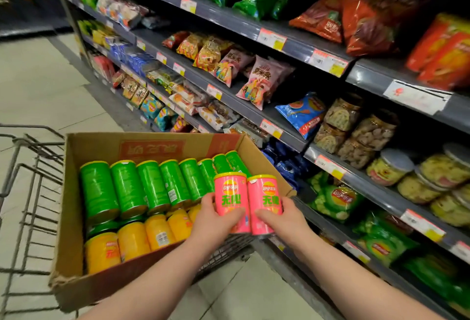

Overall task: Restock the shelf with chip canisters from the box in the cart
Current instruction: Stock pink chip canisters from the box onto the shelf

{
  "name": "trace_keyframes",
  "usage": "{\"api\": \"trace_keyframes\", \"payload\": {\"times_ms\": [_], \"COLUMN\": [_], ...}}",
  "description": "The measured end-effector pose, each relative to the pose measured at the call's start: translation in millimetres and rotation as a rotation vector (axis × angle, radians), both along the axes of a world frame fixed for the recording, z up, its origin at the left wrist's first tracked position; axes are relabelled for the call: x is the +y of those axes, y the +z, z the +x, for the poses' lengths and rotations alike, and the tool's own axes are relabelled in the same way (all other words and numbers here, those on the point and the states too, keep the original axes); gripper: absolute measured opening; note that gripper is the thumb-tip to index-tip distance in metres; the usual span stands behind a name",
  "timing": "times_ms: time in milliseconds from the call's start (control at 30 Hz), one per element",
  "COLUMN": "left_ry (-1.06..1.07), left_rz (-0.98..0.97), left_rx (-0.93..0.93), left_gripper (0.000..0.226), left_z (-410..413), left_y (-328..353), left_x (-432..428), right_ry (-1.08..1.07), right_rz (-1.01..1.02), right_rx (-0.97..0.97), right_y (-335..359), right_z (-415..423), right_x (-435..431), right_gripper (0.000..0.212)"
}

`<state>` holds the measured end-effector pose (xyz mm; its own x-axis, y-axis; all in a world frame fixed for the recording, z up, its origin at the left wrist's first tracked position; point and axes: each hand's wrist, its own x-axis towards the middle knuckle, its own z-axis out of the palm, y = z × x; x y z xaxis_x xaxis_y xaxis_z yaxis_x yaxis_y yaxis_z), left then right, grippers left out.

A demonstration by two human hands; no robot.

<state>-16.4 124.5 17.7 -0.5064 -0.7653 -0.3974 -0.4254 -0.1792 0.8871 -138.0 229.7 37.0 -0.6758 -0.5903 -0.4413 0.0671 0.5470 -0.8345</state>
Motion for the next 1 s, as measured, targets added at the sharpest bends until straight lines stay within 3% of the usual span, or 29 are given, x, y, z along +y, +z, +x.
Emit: {"api": "trace_keyframes", "payload": {"times_ms": [333, 500, 600, 733, 1000], "left_ry": [-0.155, -0.290, -0.343, -0.407, -0.521], "left_rz": [0.031, 0.033, 0.033, 0.038, 0.034], "left_rx": [0.074, 0.065, 0.037, 0.057, 0.133], "left_gripper": [0.083, 0.065, 0.083, 0.085, 0.058], "left_z": [-39.6, -55.5, -61.8, -70.6, -95.7], "left_y": [21.9, 41.4, 45.7, 50.0, 64.9], "left_x": [90.0, 163.0, 209.5, 266.1, 347.4], "right_ry": [-0.150, -0.300, -0.370, -0.433, -0.519], "right_rz": [-0.035, -0.040, -0.059, -0.088, -0.127], "right_rx": [0.090, 0.080, 0.050, 0.051, 0.092], "right_y": [27.0, 33.6, 39.0, 44.9, 57.3], "right_z": [-19.3, -23.4, -22.4, -22.1, -30.7], "right_x": [105.0, 187.1, 239.8, 302.7, 394.4], "right_gripper": [0.038, 0.045, 0.044, 0.048, 0.037]}}
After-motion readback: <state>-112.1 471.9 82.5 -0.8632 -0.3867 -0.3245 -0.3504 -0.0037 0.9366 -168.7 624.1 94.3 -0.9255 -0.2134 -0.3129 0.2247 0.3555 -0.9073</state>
